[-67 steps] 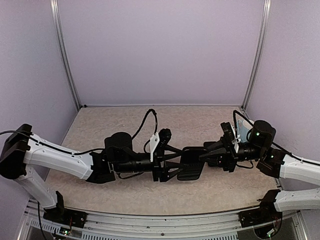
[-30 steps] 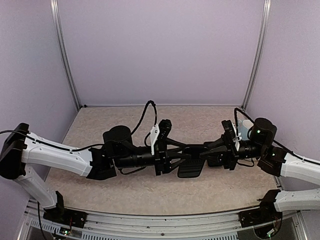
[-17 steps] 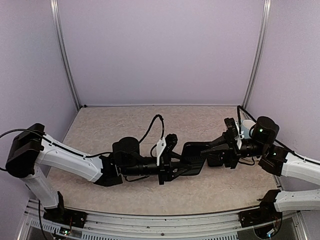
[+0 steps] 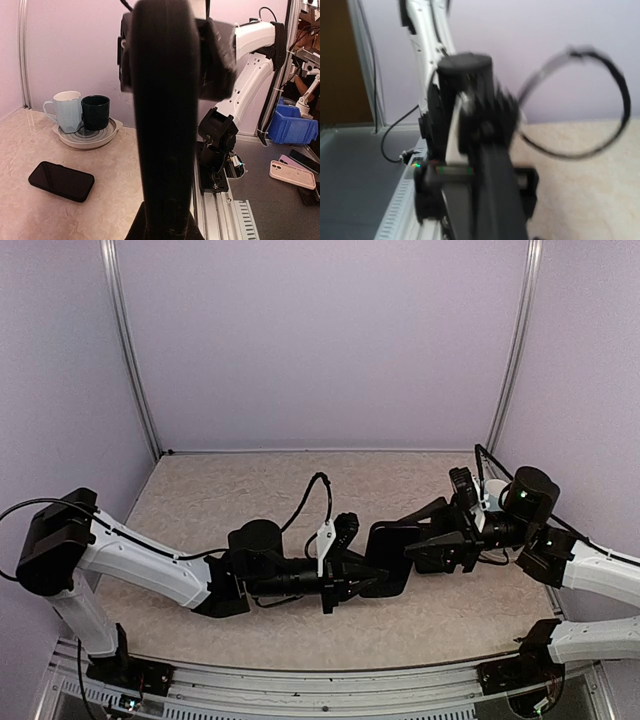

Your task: Put the phone into the phone case

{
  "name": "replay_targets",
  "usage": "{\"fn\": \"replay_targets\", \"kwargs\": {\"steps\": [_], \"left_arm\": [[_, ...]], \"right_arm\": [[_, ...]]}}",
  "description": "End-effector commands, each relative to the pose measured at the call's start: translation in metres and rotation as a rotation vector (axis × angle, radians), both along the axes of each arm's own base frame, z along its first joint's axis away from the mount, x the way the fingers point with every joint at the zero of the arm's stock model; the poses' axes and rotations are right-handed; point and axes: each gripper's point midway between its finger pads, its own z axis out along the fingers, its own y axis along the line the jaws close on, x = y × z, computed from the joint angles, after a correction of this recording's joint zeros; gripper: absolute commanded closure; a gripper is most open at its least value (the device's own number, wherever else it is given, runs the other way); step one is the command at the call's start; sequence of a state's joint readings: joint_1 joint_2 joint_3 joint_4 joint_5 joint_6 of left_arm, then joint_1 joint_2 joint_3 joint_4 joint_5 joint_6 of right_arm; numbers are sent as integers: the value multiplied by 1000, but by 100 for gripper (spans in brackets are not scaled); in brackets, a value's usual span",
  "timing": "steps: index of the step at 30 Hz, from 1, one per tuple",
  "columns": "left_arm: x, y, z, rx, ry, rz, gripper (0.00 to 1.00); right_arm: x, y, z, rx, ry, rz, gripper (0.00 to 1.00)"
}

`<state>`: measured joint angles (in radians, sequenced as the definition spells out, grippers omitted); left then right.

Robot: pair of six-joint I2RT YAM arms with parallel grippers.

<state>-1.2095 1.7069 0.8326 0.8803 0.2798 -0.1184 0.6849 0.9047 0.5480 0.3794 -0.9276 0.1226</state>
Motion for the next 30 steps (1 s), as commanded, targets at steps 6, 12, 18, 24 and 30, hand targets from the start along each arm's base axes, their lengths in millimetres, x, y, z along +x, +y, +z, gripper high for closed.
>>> {"fn": "replay_targets", "kwargs": {"steps": [6, 12, 18, 24, 30], "left_arm": [[9, 4, 43, -75, -113, 107, 100], [6, 2, 37, -34, -151, 123, 100], [5, 1, 39, -32, -164, 126, 100], [7, 4, 39, -37, -157, 139, 100], [5, 2, 39, -32, -143, 125, 92]], "right_arm": [[-4, 10, 15, 14, -69, 81, 13], [2, 14, 4, -20, -89, 86, 11], [2, 22, 1, -25, -95, 126, 53], [-7, 19, 6, -4, -106, 168, 100], [-10, 14, 14, 20, -138, 142, 100]]}}
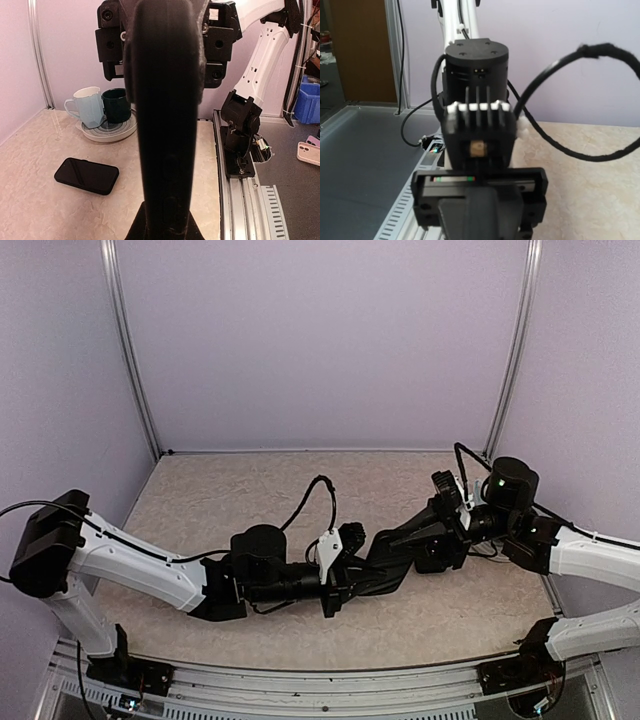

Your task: Put the phone into the phone case

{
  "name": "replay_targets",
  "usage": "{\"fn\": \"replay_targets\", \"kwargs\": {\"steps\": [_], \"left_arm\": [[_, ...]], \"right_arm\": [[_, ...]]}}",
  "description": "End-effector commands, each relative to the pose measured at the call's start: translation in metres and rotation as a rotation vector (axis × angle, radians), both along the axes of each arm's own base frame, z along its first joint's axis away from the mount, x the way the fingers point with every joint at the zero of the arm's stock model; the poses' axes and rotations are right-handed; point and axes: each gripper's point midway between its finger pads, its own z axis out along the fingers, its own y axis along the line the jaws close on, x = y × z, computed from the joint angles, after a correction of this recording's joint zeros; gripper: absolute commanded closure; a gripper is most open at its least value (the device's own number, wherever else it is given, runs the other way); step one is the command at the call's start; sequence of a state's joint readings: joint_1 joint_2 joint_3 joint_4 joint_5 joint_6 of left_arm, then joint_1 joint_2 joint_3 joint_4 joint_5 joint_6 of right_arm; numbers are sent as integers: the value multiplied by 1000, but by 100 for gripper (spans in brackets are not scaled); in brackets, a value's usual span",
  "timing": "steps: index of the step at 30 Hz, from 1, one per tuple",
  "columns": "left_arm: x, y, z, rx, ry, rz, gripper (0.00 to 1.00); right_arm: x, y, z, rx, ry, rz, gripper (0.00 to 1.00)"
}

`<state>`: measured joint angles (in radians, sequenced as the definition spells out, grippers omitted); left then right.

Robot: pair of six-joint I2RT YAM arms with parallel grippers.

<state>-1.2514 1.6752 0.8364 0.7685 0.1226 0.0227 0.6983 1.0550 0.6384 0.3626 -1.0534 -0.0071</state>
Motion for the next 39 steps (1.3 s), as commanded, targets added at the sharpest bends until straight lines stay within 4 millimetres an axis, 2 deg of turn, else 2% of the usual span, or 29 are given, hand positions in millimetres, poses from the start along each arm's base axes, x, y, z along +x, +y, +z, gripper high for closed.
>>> {"fn": "replay_targets", "kwargs": {"steps": [1, 2, 3, 5, 10, 14, 17, 19, 21, 22, 23, 24, 26, 27, 28, 29, 31, 35, 39], "left_arm": [[0, 1, 51, -128, -27, 5, 72], [0, 1, 53, -137, -27, 7, 57], [0, 0, 55, -147, -30, 6, 50], [0, -2, 59, -163, -34, 3, 42], [0, -9, 56, -165, -34, 1, 37], [-9, -17, 62, -185, -52, -13, 38], [-10, -19, 64, -192, -58, -6, 51], [-10, -16, 69, -211, -60, 2, 70], [-10, -14, 73, -216, -66, 9, 94], [-8, -12, 73, -212, -67, 23, 100], [-5, -9, 72, -201, -74, 46, 100], [-2, -6, 69, -183, -86, 68, 100], [11, 6, 64, -146, -120, 164, 100], [16, 12, 62, -124, -143, 201, 100], [21, 19, 62, -97, -185, 237, 100], [24, 22, 58, -63, -204, 258, 100], [30, 25, 50, 21, -262, 290, 100], [36, 29, 35, 136, -321, 313, 100], [42, 27, 24, 222, -350, 328, 100]], "right_arm": [[-10, -6, 23, 70, -80, 8, 100], [-13, -7, 28, 86, -75, 16, 100], [-15, -8, 31, 97, -75, 23, 100], [-20, -11, 39, 120, -82, 41, 100], [-34, -21, 62, 191, -130, 68, 100], [-38, -24, 70, 230, -139, 73, 100], [-39, -24, 69, 232, -145, 75, 100], [-37, -23, 65, 219, -133, 77, 100], [-36, -22, 60, 201, -123, 74, 100], [-35, -21, 58, 194, -124, 68, 100], [-33, -21, 56, 185, -123, 57, 100], [-30, -20, 55, 176, -128, 35, 95], [-19, -18, 43, 111, -121, -34, 55], [-15, -19, 37, 84, -149, -66, 42], [-9, -20, 31, 54, -169, -109, 12], [-2, -21, 26, 31, -196, -161, 2], [5, -26, 19, 1, -285, -226, 1], [1, -33, 26, 19, -470, -248, 2], [4, -27, 27, -6, -505, -220, 9]]}}
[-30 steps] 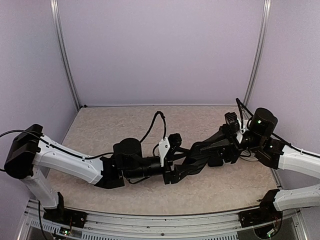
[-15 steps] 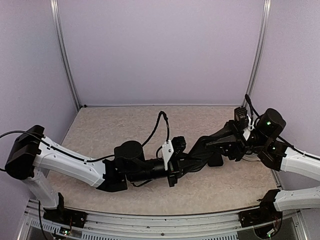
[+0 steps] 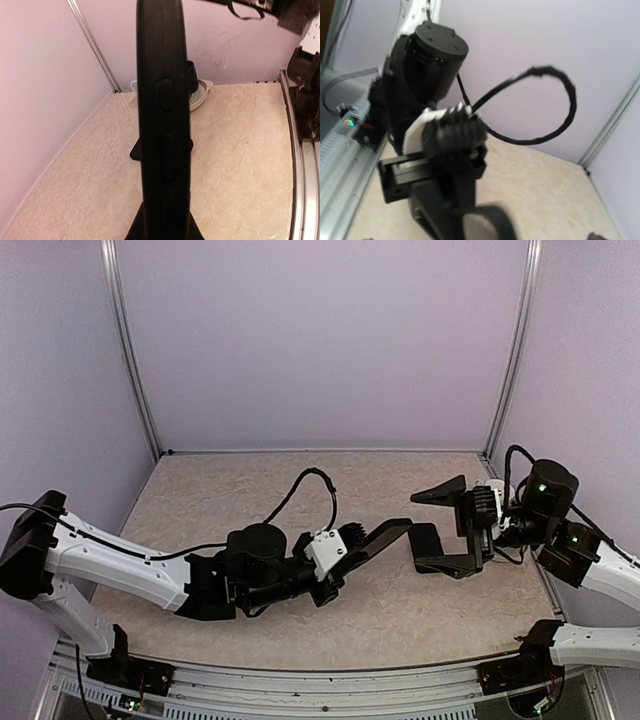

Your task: Put the phone into the phone case

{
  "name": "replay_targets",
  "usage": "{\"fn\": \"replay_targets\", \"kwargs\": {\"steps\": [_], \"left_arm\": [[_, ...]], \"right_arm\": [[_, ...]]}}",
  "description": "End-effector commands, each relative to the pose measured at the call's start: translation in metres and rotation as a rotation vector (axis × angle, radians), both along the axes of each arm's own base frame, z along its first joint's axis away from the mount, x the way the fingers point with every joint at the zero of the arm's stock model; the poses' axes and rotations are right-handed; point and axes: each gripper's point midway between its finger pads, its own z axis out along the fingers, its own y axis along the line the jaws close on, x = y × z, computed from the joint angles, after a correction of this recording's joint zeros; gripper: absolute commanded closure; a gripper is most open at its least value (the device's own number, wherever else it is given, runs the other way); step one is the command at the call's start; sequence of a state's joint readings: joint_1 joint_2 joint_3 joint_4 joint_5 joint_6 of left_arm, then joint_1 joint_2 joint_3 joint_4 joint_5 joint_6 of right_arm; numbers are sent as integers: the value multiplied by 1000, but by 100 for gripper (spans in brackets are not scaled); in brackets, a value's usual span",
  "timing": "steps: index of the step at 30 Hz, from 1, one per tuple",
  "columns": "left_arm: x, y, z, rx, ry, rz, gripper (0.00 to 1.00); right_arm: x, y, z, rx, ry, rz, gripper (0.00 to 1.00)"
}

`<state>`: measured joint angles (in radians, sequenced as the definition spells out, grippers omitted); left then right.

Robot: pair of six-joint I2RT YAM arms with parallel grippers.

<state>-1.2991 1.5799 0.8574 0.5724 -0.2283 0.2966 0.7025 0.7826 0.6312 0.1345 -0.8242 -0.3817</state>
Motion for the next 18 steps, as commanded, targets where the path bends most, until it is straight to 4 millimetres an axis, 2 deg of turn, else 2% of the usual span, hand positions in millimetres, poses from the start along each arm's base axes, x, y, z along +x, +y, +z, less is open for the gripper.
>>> {"fn": "replay_targets", "kwargs": {"steps": [1, 6, 9, 13, 16, 18], "left_arm": [[10, 2, 16, 49, -83, 57, 100], [6, -2, 18, 47, -93, 45, 100], [4, -3, 16, 54, -95, 41, 100], [-1, -6, 13, 61, -95, 27, 100], [-3, -8, 13, 60, -94, 17, 100], [-4, -9, 12, 60, -94, 14, 100]], "right_arm": [[8, 8, -5, -71, -82, -9, 9], [7, 21, -23, -159, -65, 33, 17], [2, 25, -28, -179, -72, 61, 26], [5, 32, -29, -187, -83, 59, 40], [7, 37, -32, -199, -78, 66, 57], [6, 38, -33, -204, -82, 72, 74]]}}
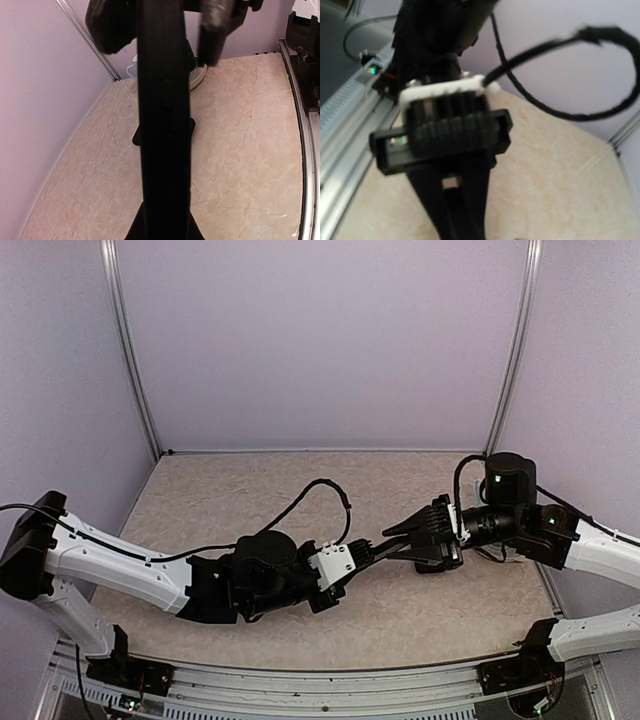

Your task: Put the phone into the phone case

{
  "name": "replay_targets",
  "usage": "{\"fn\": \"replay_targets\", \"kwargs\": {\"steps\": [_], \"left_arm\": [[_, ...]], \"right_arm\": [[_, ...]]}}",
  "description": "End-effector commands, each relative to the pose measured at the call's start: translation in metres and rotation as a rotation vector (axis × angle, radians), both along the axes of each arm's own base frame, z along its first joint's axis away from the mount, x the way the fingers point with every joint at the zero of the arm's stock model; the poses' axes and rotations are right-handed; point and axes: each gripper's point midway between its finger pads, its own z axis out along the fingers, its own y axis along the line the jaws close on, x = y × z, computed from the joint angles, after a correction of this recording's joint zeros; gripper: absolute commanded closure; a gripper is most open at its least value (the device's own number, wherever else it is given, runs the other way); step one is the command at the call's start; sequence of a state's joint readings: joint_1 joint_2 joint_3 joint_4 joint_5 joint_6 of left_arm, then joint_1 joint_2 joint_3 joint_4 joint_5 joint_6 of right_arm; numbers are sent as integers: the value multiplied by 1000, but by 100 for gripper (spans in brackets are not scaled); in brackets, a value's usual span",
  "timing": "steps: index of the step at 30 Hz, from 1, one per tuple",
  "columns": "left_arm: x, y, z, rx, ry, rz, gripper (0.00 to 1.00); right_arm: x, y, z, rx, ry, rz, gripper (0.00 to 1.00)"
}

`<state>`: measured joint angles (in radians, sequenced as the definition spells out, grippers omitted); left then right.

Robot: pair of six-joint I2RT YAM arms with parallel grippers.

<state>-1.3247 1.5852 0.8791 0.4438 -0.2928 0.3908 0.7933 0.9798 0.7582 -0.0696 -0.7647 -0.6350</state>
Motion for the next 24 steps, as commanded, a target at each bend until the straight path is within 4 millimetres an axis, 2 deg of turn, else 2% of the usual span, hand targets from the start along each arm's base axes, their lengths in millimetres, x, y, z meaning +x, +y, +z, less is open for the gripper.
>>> {"fn": "replay_targets", "kwargs": {"steps": [1, 2, 8, 10, 11, 12, 13, 15, 16, 17, 20, 24], "left_arm": [[-2, -12, 34, -96, -31, -11, 100], [-2, -12, 34, -96, -31, -11, 100], [-8, -12, 35, -117, -3, -42, 100], [-14, -13, 36, -135, 19, -71, 100], [-17, -14, 38, -148, 33, -87, 100], [-19, -14, 40, -170, 56, -98, 100], [-21, -13, 44, -197, 75, -111, 100], [-24, -9, 51, -263, 124, -145, 100], [-25, -6, 55, -303, 157, -165, 100], [-26, -1, 65, -354, 186, -201, 100], [-27, 11, 83, -456, 262, -277, 100], [-30, 12, 85, -457, 277, -298, 100]], "right_arm": [[-3, 4, 5, -6, -29, 17, 95], [-2, 4, 5, -6, -35, 9, 100], [-9, -2, 11, 21, -72, 18, 100], [-6, -3, 16, 56, -68, -18, 99], [-1, -4, 21, 79, -43, -57, 60], [6, -4, 25, 101, -23, -101, 9], [12, -6, 28, 119, 0, -150, 2], [27, -11, 39, 164, 52, -258, 1], [29, -14, 43, 179, 76, -275, 1], [26, -16, 44, 187, 95, -256, 1], [-3, -16, 38, 177, 144, -91, 4], [-2, -14, 28, 143, 237, -85, 20]]}}
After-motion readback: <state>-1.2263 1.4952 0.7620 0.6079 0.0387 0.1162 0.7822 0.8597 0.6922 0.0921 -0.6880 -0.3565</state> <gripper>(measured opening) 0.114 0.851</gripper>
